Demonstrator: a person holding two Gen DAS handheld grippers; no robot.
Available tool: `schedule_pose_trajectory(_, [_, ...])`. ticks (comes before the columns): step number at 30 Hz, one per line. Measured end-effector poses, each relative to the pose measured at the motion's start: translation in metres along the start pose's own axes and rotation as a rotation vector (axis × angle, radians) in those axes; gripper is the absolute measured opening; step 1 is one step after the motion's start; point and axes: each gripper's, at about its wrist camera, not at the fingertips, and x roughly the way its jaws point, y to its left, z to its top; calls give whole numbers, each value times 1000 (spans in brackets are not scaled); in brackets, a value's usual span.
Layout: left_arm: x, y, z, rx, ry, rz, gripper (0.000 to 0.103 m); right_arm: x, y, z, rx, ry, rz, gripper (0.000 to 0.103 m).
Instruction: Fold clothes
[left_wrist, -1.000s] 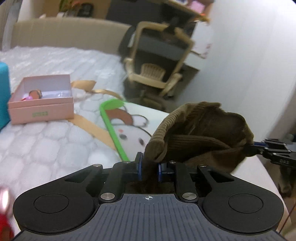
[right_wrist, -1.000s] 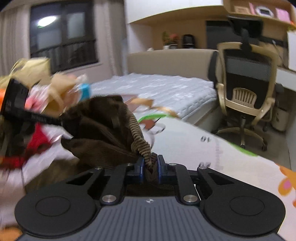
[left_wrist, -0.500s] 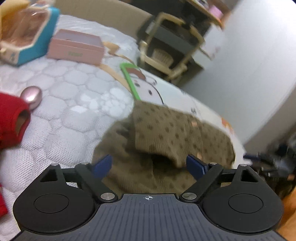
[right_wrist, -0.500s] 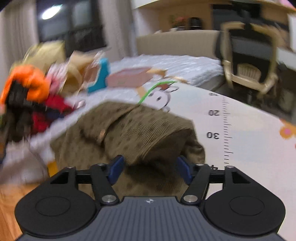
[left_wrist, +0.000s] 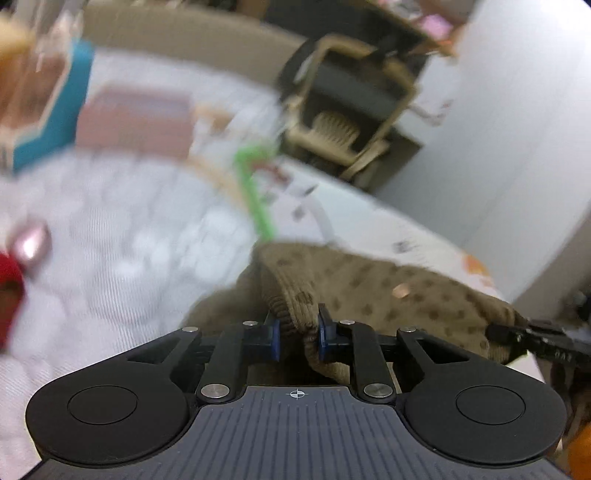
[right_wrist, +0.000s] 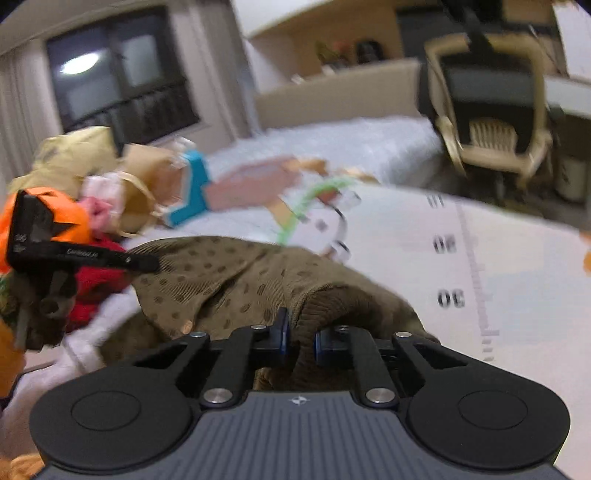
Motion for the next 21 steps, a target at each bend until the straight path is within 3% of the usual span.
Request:
schedule_pose_trajectory(4, [-47,-22,-19,72,-5,-23,22,-39,22,-14,-60,16,46,12])
schedule_pose_trajectory(6, [-51,-19,-40,63,44,-37,30,-39,21,-31,-57,73,34,13])
schedule_pose_trajectory(8, [-46,-10,-65,22,117,-59,45,-35,18,-53,-45,154,21,15])
schedule_pose_trajectory(11, [-41,6,-89,-42,187,-75,59,-30,1,-79,27,265,26,38])
schedule_pose_trajectory(13, [-45,15,-77,-62,144,-100,66,-41,-9,-78,63,242,28,56])
schedule_pose_trajectory(14, [-47,18,-69,-68,116,-116,80,-47,-15,-71,81,207,27,61])
schedule_pose_trajectory(16, [-45,25,-51,-85,73,-148,93,-56,-30,-56,160,124,37,74])
schedule_pose_trajectory(19, [-18,30,-22,-123,67,-194,93,-47,-60,-39,358,54,76,76])
schedule_pose_trajectory(21, [14,32,-14,-156,134,-203,94,-26,-80,-36,492,61,104,76])
